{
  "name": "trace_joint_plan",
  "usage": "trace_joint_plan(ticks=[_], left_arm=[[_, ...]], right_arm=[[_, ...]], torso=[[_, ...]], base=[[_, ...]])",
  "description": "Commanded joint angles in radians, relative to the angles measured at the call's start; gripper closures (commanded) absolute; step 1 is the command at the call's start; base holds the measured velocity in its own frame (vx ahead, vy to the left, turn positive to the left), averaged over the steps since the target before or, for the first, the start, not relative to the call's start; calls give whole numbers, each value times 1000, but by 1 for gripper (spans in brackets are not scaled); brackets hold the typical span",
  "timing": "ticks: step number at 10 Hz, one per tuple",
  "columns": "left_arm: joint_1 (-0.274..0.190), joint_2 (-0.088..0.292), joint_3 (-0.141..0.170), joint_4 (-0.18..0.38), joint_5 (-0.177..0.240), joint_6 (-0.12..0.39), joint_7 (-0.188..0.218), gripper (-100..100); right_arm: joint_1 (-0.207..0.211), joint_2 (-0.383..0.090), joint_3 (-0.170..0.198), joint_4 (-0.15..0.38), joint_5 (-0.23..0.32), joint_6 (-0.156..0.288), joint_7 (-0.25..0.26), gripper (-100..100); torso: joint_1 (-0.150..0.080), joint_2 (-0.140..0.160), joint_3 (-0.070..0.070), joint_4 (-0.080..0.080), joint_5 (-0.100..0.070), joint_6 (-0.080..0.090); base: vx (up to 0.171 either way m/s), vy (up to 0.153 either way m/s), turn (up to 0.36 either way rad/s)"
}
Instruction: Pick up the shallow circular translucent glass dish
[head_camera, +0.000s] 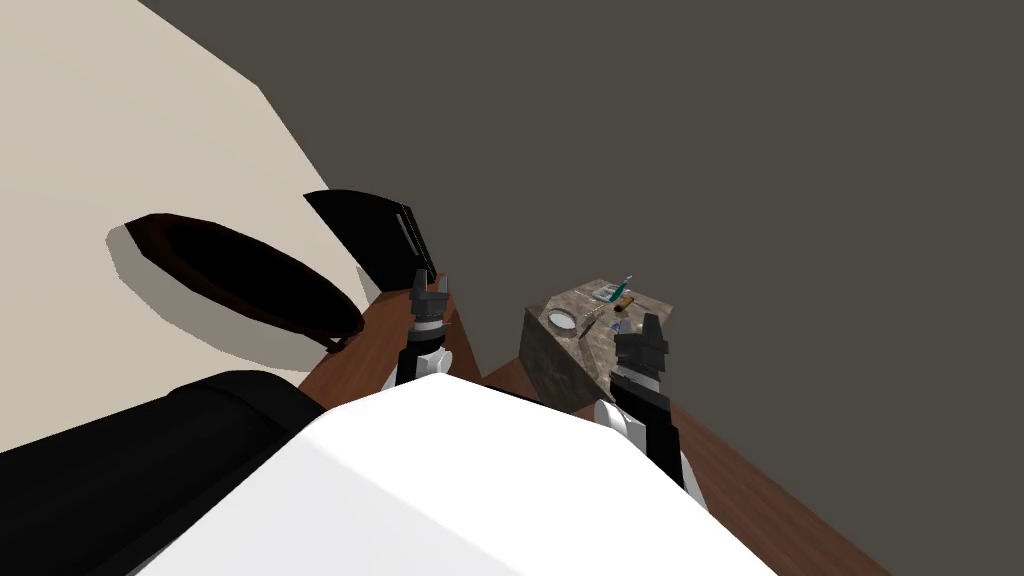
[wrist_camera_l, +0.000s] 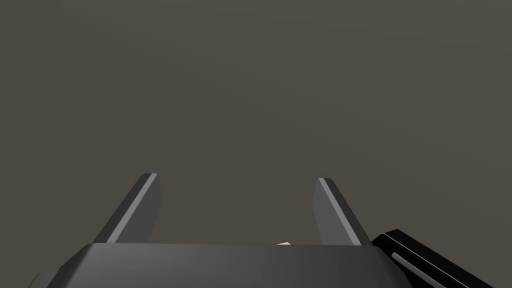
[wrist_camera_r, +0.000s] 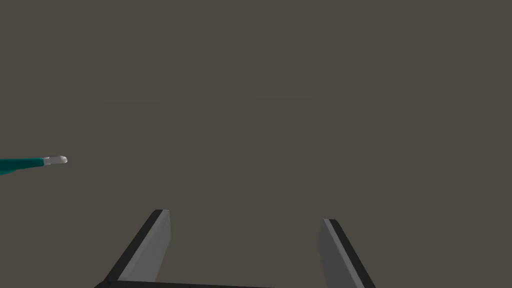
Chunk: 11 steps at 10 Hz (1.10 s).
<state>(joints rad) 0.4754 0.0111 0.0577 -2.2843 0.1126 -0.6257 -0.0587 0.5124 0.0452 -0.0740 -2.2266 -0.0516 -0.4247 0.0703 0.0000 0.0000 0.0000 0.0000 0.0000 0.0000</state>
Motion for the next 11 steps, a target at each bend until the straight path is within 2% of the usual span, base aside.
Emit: trace_joint_plan(ticks=[1,6,7,11], left_arm=[[0,0,0,0,0,0,0,0],[0,0,0,0,0,0,0,0],[0,0,0,0,0,0,0,0],[0,0,0,0,0,0,0,0]], right_arm=[[7,-41,8,1,-3,-7,7,-100],[23,-185,40,32,0,-42,37,-100],[23,-198,40,32,0,-42,37,-100],[27,-319,65,86,18,-73,60,-100]], torso=[[0,0,0,0,0,0],[11,5,3,1,2,0],[11,5,3,1,3,0],[5,3,2,1,1,0]], base=[[-18,78,119],[-69,147,127],[-44,112,48],[-35,93,126]])
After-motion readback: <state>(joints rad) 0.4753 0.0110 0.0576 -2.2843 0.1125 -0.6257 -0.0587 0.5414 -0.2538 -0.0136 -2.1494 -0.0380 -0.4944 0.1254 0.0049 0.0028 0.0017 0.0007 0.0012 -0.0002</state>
